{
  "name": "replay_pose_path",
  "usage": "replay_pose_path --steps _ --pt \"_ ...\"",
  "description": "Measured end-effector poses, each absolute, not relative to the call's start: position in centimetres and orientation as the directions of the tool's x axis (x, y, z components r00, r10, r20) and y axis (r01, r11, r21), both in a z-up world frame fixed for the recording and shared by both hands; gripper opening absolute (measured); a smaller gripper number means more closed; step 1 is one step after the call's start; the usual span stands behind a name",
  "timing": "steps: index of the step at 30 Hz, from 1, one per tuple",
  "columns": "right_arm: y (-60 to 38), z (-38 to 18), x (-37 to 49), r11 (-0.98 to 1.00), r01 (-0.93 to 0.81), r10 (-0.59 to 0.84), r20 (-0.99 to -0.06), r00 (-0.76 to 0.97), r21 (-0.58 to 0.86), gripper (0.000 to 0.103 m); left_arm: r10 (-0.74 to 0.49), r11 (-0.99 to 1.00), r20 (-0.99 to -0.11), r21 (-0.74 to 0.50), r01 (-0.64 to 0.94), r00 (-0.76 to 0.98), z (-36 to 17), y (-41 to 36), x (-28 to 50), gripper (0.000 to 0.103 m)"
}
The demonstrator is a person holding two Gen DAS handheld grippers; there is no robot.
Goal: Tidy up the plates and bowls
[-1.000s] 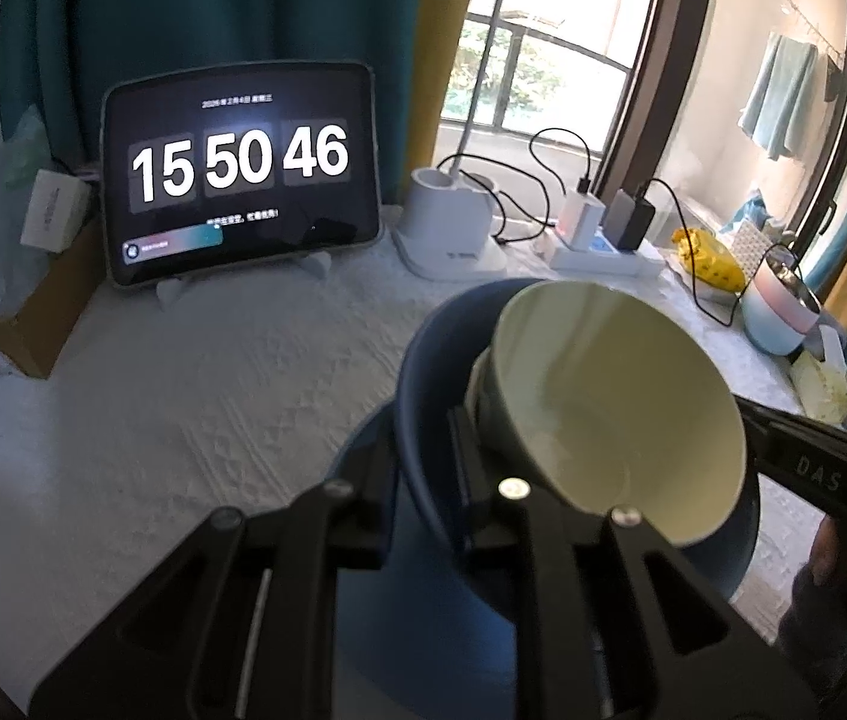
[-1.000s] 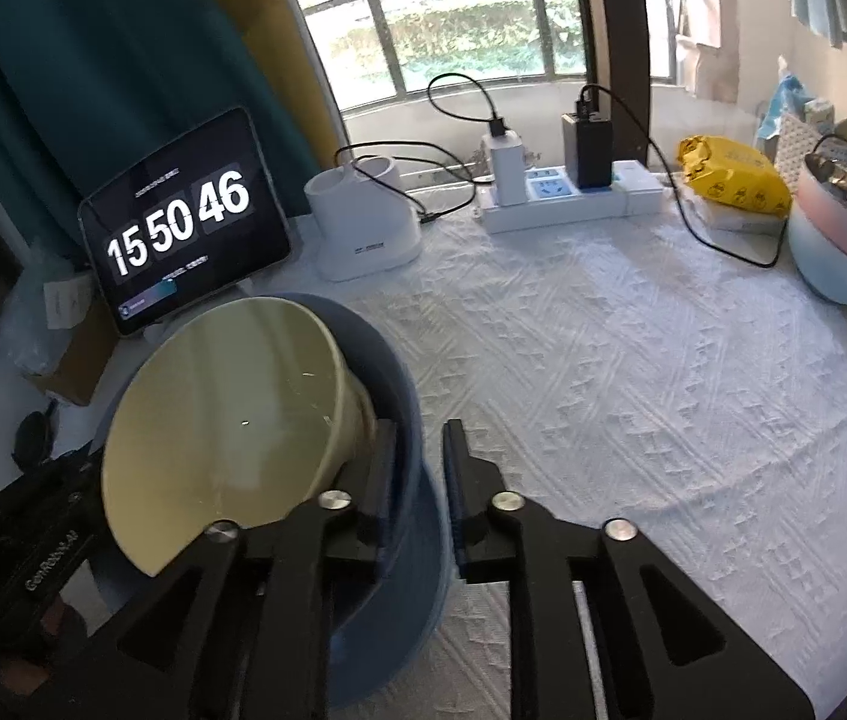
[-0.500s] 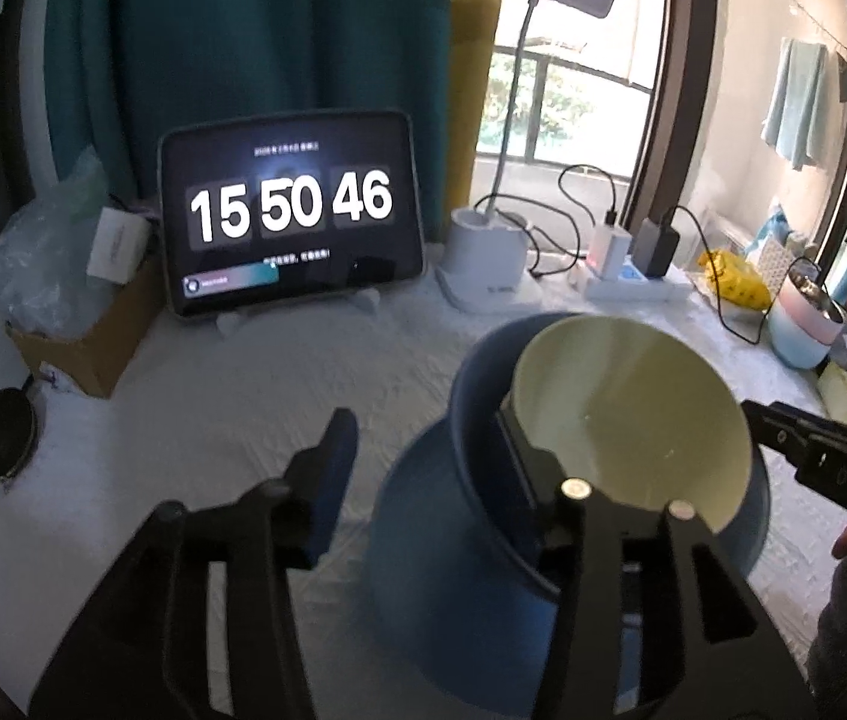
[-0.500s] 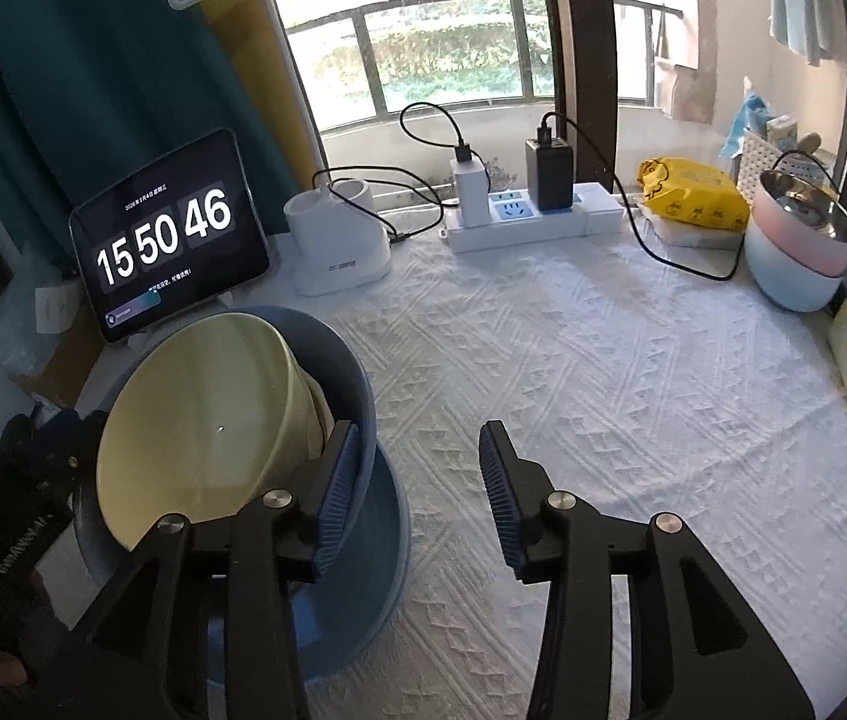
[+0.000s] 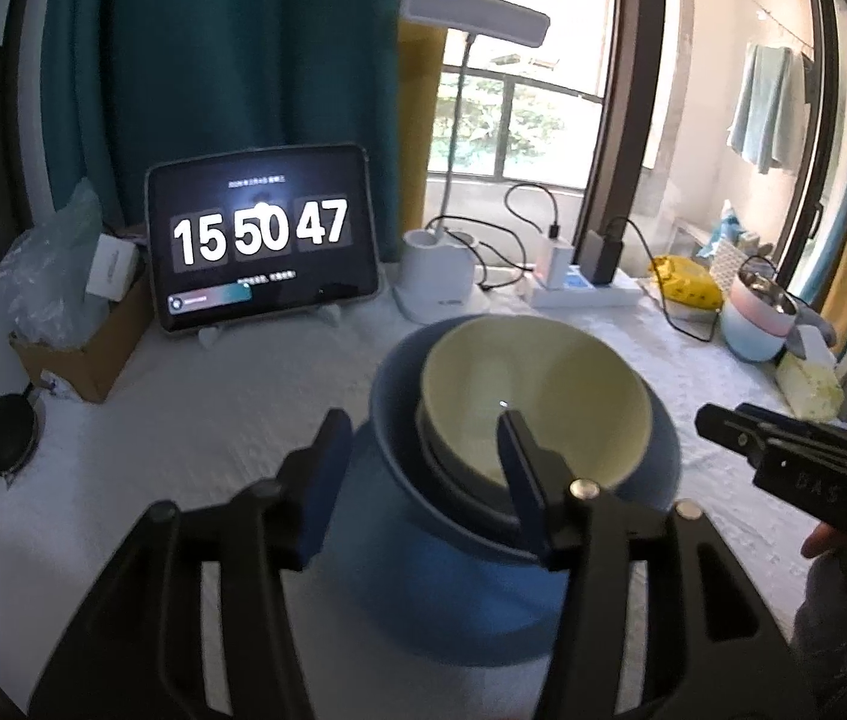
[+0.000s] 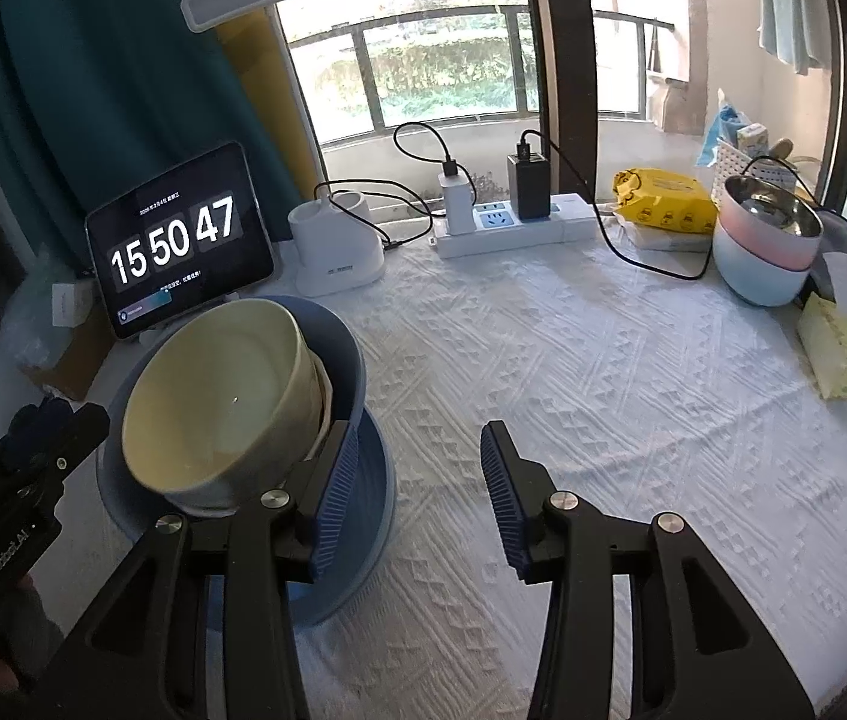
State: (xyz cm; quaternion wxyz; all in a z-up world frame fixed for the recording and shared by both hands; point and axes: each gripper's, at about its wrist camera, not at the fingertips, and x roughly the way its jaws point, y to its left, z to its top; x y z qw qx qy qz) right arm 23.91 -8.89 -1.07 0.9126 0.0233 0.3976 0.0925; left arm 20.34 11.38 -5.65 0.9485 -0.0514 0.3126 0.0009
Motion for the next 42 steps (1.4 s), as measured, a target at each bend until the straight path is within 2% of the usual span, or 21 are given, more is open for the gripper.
replay_pose_path --steps 2,5,20,30,33,42 --pt "-9.1 -0.9 23.4 0.982 -0.149 0.187 -0.719 0.670 0.116 0.045 -0.042 0.994 -0.590 -0.106 -0.026 0.806 -5.5 11.1 19.8 0.063" --pt "-9.4 -0.6 22.6 0.982 -0.148 0.187 -0.712 0.676 0.118 0.045 -0.049 0.994 -0.583 -0.109 -0.018 0.811 -5.1 10.7 19.1 0.066" --pt "-11.1 1.1 18.8 0.980 -0.164 0.198 -0.677 0.709 0.114 0.046 -0.066 0.992 -0.558 -0.123 -0.004 0.827 -4.3 9.0 15.1 0.067" --pt "-14.2 2.4 15.7 0.985 -0.137 0.174 -0.635 0.752 0.108 0.046 -0.064 0.992 -0.443 -0.126 0.008 0.894 -2.5 7.9 10.9 0.068" --pt "-15.0 2.8 14.7 0.986 -0.133 0.167 -0.622 0.765 0.101 0.046 -0.051 0.996 -0.424 -0.090 0.013 0.904 -1.9 7.1 10.1 0.076" --pt "-16.8 4.5 11.4 0.992 -0.115 0.125 -0.562 0.817 0.053 0.046 -0.073 0.996 -0.366 -0.066 0.053 0.928 -0.1 5.3 7.8 0.088"
